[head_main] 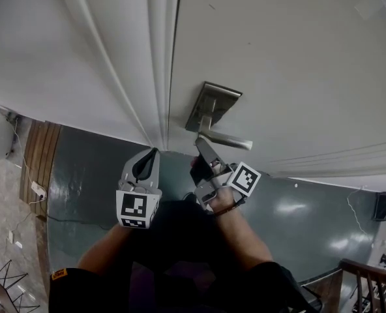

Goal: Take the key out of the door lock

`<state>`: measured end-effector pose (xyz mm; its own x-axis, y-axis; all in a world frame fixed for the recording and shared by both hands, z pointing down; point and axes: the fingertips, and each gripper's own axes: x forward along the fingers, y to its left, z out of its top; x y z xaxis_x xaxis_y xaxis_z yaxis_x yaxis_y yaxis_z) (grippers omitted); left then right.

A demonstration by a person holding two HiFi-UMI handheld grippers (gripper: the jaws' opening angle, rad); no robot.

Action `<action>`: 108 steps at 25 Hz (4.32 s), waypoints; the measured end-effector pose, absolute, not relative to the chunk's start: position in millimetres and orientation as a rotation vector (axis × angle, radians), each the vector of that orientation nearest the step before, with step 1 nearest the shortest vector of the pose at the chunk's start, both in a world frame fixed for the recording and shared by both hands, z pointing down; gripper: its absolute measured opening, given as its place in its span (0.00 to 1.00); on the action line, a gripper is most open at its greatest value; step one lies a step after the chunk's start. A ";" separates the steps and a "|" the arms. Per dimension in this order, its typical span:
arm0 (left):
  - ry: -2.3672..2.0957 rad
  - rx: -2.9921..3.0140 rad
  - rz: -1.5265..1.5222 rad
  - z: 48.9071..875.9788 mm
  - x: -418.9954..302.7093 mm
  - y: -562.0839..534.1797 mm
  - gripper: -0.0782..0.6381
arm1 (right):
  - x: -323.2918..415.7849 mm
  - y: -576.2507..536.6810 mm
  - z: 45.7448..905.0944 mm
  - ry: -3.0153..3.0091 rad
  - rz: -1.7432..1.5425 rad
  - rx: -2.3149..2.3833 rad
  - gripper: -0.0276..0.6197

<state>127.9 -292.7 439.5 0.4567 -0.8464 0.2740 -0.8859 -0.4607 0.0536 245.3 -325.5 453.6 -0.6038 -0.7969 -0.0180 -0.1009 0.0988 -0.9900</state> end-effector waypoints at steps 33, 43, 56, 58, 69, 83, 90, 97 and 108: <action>-1.102 2.671 0.262 458.1 51.5 -273.8 0.13 | 162.6 -202.0 450.7 1.941 -1.360 -1.296 0.07; -1.155 2.676 0.257 431.6 66.0 -219.0 0.13 | 183.0 -145.7 442.5 1.992 -1.269 -1.335 0.07; -1.413 2.584 0.356 418.7 26.6 -97.0 0.13 | 172.3 -49.2 426.0 2.278 -1.080 -1.340 0.07; -1.432 2.577 0.373 417.6 19.8 -86.3 0.13 | 160.8 -38.8 424.9 2.319 -1.073 -1.318 0.07; -1.505 2.552 0.361 412.0 -46.2 -52.6 0.13 | 94.1 -18.6 416.5 2.495 -0.973 -1.312 0.07; -1.357 2.648 0.222 403.9 -184.7 -21.7 0.13 | -55.2 17.4 400.1 2.441 -0.807 -1.663 0.07; -1.254 2.652 0.195 424.3 -230.0 -4.7 0.13 | -106.5 47.3 391.1 2.432 -0.717 -1.831 0.07; -1.188 2.714 0.181 420.0 -236.3 16.4 0.13 | -123.5 75.2 391.5 2.420 -0.658 -1.915 0.07; -1.066 2.753 0.234 418.8 -193.2 59.8 0.13 | -90.6 130.8 406.0 2.307 -0.644 -2.023 0.07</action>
<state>-193.2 59.8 418.8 0.7307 -0.6494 0.2105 -0.6778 -0.7269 0.1102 -90.6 130.8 406.0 -0.1670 -0.9511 0.2599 -0.9483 0.0828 -0.3065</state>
